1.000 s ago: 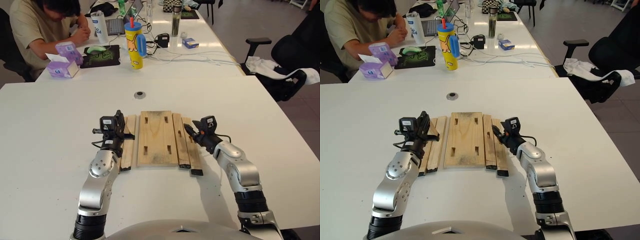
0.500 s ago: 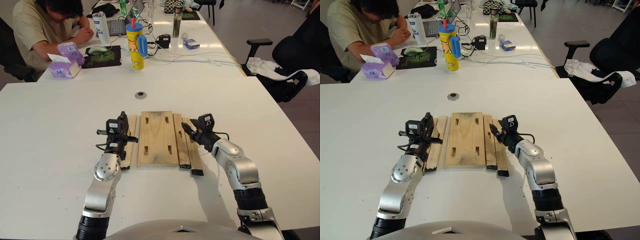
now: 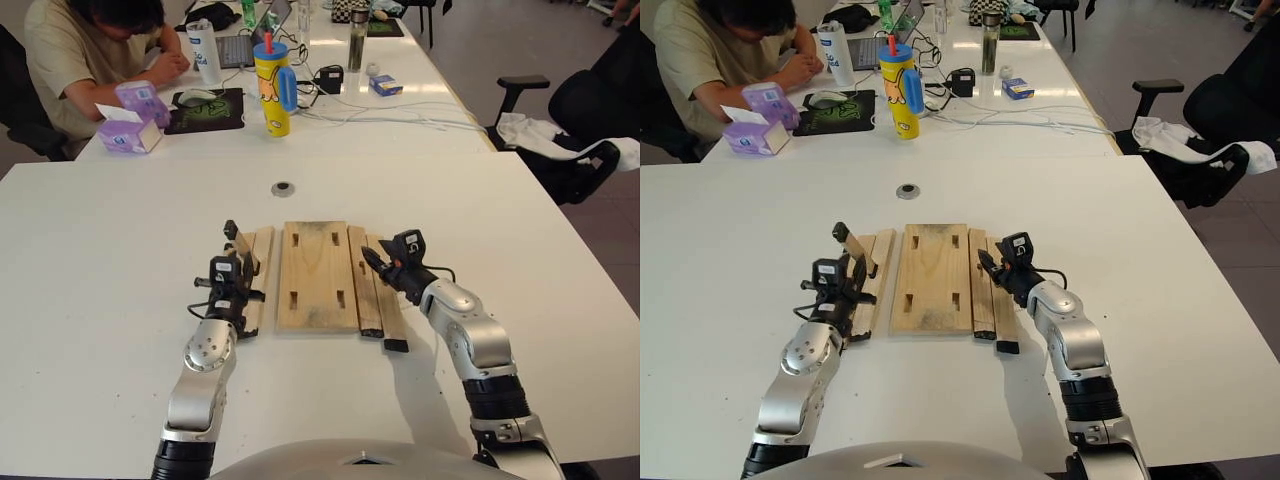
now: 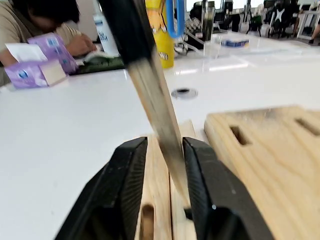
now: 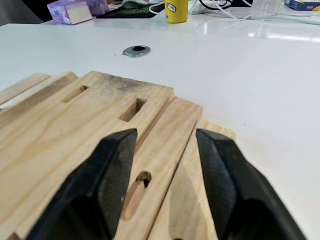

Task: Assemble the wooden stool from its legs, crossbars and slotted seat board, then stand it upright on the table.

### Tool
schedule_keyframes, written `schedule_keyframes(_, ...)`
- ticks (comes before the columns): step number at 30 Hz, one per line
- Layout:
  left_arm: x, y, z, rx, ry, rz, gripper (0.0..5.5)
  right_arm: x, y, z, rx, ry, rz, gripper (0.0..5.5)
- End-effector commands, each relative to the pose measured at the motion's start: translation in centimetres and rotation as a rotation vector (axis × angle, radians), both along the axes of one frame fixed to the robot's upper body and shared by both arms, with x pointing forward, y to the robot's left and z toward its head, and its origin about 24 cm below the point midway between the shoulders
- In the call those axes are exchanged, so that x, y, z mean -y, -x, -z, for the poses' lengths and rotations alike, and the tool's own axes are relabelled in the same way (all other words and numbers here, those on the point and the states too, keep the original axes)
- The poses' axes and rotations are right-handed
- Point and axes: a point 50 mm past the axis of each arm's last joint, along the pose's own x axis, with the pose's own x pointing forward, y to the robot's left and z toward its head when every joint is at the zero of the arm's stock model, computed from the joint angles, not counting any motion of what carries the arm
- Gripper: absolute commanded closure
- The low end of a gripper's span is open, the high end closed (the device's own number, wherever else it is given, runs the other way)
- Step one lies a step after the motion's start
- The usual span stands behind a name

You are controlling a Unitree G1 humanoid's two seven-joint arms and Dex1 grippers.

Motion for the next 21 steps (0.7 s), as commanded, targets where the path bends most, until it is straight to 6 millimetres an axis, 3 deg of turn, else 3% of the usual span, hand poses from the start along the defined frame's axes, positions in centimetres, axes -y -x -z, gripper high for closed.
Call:
schedule_keyframes(1,0.6,-0.9,-4.4,0.199,0.011,0.043,3.97,-0.5,0.0,0.1,-0.001,-0.025,0.002,3.31)
schedule_keyframes(7,0.9,-2.5,-8.5,0.328,0.031,0.06,3.97,-0.8,-0.1,0.1,0.005,-0.036,0.001,3.31)
schedule_keyframes(10,1.0,-5.1,-10.1,0.338,0.032,0.083,3.97,-0.8,-0.3,0.1,0.012,-0.036,0.007,3.31)
schedule_keyframes(14,0.1,-7.7,-10.2,0.271,0.049,0.071,3.97,-1.4,-0.8,-0.1,0.028,-0.035,-0.013,3.31)
schedule_keyframes(21,0.0,-8.7,-11.7,0.278,0.085,0.087,3.97,-1.6,-1.0,0.0,0.044,-0.03,0.003,3.31)
